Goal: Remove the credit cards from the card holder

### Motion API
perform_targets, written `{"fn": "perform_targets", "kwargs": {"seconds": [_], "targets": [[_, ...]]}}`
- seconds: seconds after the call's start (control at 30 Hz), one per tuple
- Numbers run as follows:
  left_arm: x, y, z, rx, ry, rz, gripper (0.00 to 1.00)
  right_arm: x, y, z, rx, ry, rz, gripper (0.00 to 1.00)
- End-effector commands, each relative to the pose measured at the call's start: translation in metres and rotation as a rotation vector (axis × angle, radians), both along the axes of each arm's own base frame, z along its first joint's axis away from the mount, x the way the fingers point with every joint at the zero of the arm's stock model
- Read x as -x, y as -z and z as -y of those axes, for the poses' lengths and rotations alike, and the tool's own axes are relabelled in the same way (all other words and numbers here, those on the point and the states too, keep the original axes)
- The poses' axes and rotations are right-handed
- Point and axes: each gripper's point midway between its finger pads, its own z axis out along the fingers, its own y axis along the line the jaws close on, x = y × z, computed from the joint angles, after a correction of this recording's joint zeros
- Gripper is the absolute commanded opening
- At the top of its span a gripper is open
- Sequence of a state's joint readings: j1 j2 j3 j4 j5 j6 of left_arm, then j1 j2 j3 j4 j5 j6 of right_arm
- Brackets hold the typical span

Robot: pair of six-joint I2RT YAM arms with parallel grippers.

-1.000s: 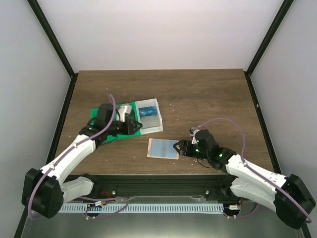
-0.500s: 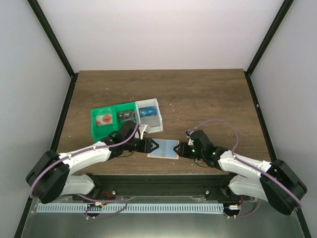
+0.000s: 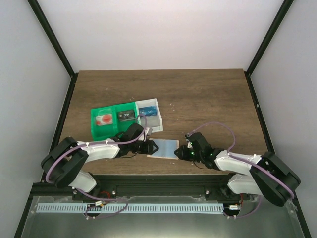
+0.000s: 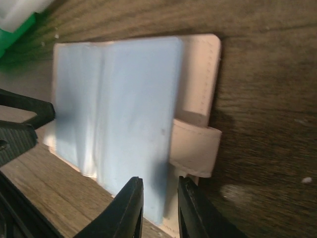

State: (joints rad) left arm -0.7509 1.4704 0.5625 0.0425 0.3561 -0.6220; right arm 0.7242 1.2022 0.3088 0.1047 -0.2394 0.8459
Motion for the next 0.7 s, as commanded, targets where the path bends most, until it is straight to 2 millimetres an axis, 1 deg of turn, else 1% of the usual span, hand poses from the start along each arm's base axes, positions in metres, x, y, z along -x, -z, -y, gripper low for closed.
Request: {"fn": "perform_targets", "kwargs": {"seconds": [0.0,0.23,0.47,0.57,0.67], "targets": [[-0.005,0.007,0.003,-0.007,0.005,0.029,0.47,0.004,0.010,-0.001,0.001,-0.018,-0.003,0.21],[-0.002,0.023,0.005,-0.040,0.016,0.000,0.47,0.007,0.015,-0.001,-0.006,-0.035,0.002,0.21],[0.006,0.025,0.017,-0.004,0.046,-0.037,0.47,0.006,0.016,-0.001,0.000,-0.035,0.010,0.20],[0.002,0.012,0.017,-0.008,0.036,-0.012,0.48,0.005,0.017,0.001,0.008,-0.032,0.012,0.20],[-0.006,-0.009,0.011,-0.022,0.005,0.050,0.52,0.005,0.017,0.002,0.016,-0.034,0.019,0.20]]}}
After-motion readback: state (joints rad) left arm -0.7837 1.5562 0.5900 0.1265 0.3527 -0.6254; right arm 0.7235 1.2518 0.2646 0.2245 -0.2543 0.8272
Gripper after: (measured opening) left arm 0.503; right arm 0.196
